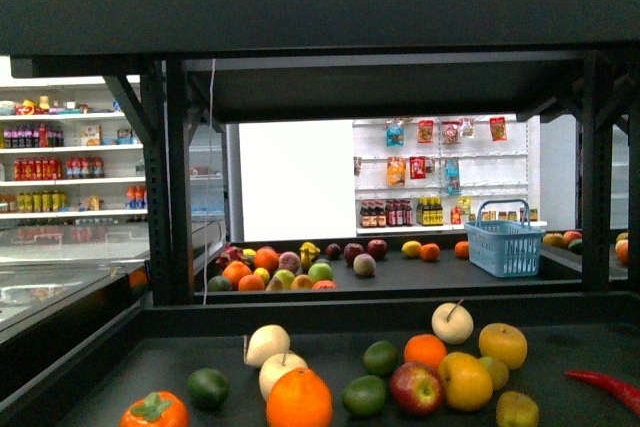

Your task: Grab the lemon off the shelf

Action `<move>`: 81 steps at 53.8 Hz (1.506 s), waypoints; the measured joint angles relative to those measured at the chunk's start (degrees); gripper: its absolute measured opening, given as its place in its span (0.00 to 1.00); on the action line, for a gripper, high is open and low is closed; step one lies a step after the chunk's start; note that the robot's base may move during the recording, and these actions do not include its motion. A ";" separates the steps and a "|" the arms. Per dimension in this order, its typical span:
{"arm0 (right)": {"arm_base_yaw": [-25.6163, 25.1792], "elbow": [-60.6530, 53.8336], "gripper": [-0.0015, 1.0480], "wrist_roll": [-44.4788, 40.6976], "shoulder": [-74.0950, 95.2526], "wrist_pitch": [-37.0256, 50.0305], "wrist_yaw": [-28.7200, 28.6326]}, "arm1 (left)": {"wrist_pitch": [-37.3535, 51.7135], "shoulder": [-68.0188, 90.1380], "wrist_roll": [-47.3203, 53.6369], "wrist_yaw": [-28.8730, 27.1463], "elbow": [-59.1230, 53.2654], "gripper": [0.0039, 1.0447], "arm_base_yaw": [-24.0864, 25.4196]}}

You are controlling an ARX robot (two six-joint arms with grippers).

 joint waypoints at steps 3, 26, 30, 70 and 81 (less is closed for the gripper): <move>0.00 0.00 0.98 0.02 -0.02 0.00 0.02 | 0.00 0.00 0.00 0.02 0.00 0.93 0.00; 0.00 0.00 0.98 0.02 0.00 0.04 0.07 | 0.00 0.02 0.00 0.02 -0.02 0.93 0.00; 0.00 0.00 0.98 0.02 0.00 0.04 0.00 | 0.00 0.02 0.00 0.02 0.00 0.93 0.00; 0.00 0.00 0.98 0.02 0.00 0.04 0.02 | 16.11 48.33 -43.67 33.46 23.30 0.93 23.47; 0.00 0.00 0.98 0.02 0.00 0.04 0.02 | 20.31 70.79 -55.06 40.04 35.87 0.93 30.88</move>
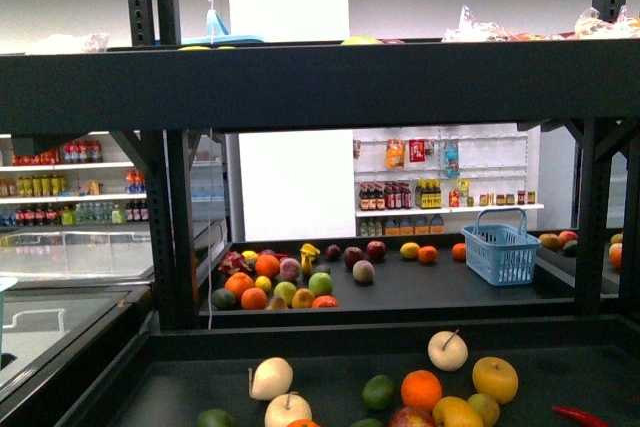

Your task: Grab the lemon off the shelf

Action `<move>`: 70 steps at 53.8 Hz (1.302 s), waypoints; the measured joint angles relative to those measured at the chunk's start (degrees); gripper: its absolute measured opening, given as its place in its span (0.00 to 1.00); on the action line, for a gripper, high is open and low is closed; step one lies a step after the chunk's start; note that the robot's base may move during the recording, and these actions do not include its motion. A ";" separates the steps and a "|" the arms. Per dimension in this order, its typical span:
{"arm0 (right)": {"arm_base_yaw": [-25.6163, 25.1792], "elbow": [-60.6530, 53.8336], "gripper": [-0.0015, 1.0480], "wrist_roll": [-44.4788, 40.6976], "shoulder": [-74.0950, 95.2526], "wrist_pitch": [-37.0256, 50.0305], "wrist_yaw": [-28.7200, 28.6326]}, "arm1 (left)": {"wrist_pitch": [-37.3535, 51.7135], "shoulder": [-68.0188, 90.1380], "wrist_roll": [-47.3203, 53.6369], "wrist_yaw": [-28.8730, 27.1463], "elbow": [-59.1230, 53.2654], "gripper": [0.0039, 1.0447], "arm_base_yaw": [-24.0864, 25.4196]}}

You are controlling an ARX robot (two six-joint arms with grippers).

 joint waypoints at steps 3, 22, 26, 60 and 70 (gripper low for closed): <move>0.00 0.00 0.98 0.00 0.00 0.00 0.00 | 0.70 3.43 -1.73 0.55 2.56 0.93 0.87; 0.00 0.00 0.98 0.02 0.00 0.00 0.00 | -3.34 18.45 -4.37 1.75 22.84 0.93 3.78; 0.00 0.00 0.98 0.00 0.00 0.00 0.00 | -4.09 21.09 -4.42 1.53 25.53 0.93 4.04; 0.00 0.00 0.98 0.00 0.00 0.00 0.00 | -3.48 37.64 -8.94 0.81 43.56 0.93 5.60; 0.00 0.00 0.98 0.00 -0.02 0.00 0.00 | 0.13 41.70 -14.51 0.15 46.90 0.93 5.53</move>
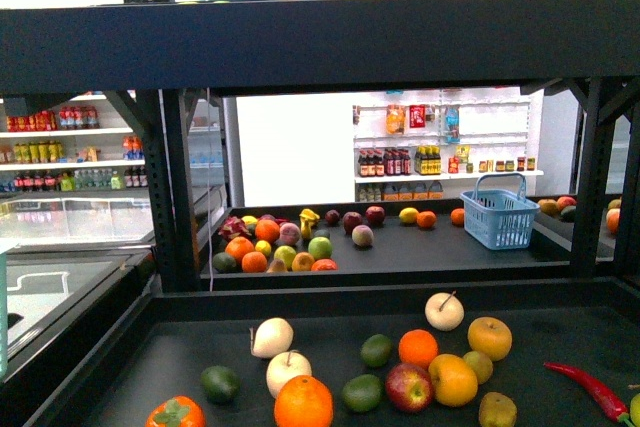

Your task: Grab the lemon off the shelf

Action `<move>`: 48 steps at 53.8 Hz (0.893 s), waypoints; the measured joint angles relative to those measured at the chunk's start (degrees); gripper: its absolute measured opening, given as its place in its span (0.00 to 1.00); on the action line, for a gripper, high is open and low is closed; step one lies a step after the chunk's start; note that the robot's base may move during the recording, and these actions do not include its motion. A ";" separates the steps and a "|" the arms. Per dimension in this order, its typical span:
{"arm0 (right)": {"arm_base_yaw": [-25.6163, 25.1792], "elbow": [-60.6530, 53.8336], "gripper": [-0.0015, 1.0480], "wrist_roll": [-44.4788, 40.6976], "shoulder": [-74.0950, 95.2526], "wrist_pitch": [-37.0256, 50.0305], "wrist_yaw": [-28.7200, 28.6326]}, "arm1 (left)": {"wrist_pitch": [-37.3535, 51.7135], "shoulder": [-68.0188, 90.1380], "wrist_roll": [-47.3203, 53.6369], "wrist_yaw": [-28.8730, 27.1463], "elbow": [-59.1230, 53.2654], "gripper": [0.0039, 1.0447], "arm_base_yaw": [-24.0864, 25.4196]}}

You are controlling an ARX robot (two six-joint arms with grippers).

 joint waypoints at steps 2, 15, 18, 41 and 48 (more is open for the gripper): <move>0.00 0.00 0.98 0.00 0.02 0.00 0.00 | 0.24 0.44 -0.72 -0.31 0.48 0.93 -0.04; 0.00 0.00 0.98 0.00 0.00 0.00 0.00 | 1.01 2.95 -3.58 -2.43 2.27 0.78 -1.18; 0.00 0.00 0.98 0.00 0.02 0.00 0.00 | 0.79 3.13 -3.61 -2.75 2.56 0.69 -1.36; 0.00 0.00 0.98 0.00 0.02 0.00 0.00 | 0.83 4.35 -4.96 -3.37 3.72 0.17 -1.77; 0.00 0.00 0.98 0.00 0.02 0.00 0.00 | 0.57 3.91 -4.59 -3.34 3.43 0.17 -1.86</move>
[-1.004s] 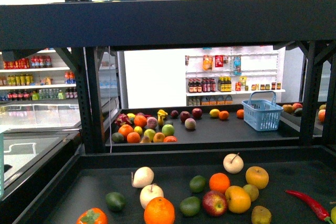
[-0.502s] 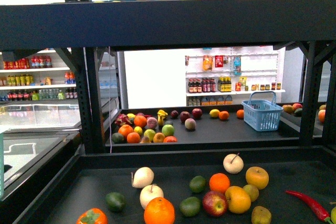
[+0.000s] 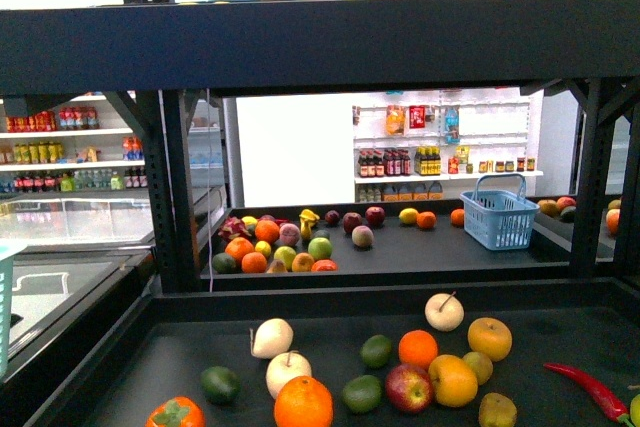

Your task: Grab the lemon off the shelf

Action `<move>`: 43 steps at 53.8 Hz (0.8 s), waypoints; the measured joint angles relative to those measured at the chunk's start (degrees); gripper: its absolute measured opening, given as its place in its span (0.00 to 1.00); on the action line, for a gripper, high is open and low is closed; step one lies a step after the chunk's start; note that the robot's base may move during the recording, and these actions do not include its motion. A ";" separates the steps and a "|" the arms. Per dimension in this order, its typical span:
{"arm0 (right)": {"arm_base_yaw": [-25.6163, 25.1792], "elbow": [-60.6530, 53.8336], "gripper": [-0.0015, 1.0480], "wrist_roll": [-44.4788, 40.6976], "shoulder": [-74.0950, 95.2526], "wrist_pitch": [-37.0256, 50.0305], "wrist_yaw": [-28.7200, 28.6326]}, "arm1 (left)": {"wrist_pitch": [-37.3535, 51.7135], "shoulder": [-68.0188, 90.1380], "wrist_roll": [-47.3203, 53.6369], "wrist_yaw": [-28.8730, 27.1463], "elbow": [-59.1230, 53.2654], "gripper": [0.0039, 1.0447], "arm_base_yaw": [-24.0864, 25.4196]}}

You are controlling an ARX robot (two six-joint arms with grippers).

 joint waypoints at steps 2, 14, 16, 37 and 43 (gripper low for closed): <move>0.00 0.00 0.98 0.00 0.00 0.00 -0.02 | -0.13 -0.48 0.48 0.02 -0.44 0.16 0.00; 0.00 0.00 0.98 0.00 -0.02 0.00 0.00 | -2.45 -6.27 6.58 1.22 -4.76 0.15 -1.31; 0.00 0.00 0.98 0.00 0.00 0.00 0.00 | -3.17 -7.82 8.00 1.70 -5.75 0.15 -1.90; 0.00 0.00 0.98 0.00 0.00 0.00 0.00 | -10.25 -22.53 17.88 7.52 -13.64 0.11 -11.78; 0.00 0.00 0.98 0.00 0.00 0.00 -0.02 | -11.41 -23.93 20.50 8.00 -16.17 0.11 -17.16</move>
